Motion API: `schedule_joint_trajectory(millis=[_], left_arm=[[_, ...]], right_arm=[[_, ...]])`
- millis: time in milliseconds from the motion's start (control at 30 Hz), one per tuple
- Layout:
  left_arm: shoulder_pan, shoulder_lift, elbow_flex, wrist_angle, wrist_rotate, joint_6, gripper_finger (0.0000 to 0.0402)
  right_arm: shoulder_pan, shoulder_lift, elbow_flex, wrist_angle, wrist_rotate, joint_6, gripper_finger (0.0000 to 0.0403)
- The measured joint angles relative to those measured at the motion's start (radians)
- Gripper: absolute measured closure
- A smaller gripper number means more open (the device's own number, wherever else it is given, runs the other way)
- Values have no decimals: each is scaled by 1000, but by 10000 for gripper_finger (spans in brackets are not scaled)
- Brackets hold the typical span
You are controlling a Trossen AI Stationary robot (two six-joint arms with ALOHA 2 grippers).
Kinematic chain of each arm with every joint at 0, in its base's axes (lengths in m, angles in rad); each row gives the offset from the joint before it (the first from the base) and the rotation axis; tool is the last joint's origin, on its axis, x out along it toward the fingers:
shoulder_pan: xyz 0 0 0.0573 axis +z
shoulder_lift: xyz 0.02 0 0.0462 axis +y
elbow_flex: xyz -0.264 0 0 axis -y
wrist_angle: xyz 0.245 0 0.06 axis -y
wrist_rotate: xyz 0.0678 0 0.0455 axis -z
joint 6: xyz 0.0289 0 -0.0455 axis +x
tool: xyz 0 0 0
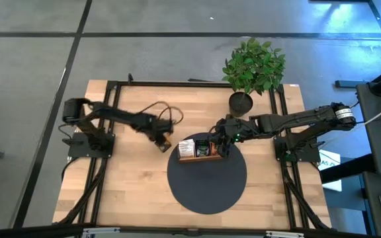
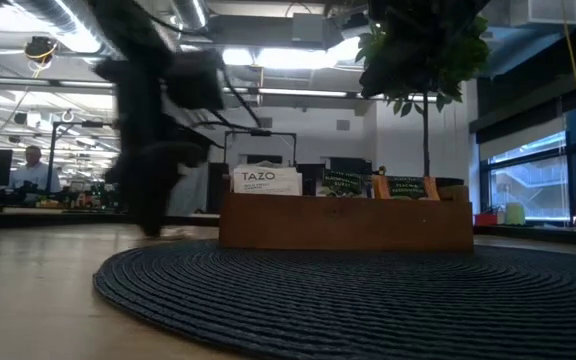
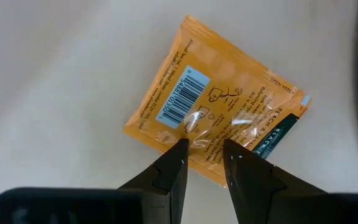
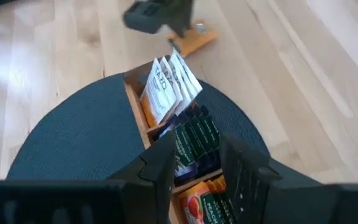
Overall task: Pick & Place Tea
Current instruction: Put the orange tea bag into the right section of the wooden organizer
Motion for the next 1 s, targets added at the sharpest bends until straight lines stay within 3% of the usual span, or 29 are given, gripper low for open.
schedule_joint_trajectory(millis=[233, 467, 600, 800, 1000], left_arm=[[-279, -111, -92, 6, -17, -304, 302], [-581, -79, -107, 213, -72, -557, 302], [-695, -46, -106, 311, -83, -645, 302], [-798, -15, -105, 376, -187, -663, 302], [-818, 0, -105, 400, -227, -571, 302]], right_arm=[[0, 13, 0, 158, 0, -44, 276], [5, 95, 0, 392, -1, -51, 276], [22, 166, 0, 475, -7, -50, 276], [67, 276, 0, 585, -129, -45, 276], [125, 396, 0, 764, -148, 182, 276]])
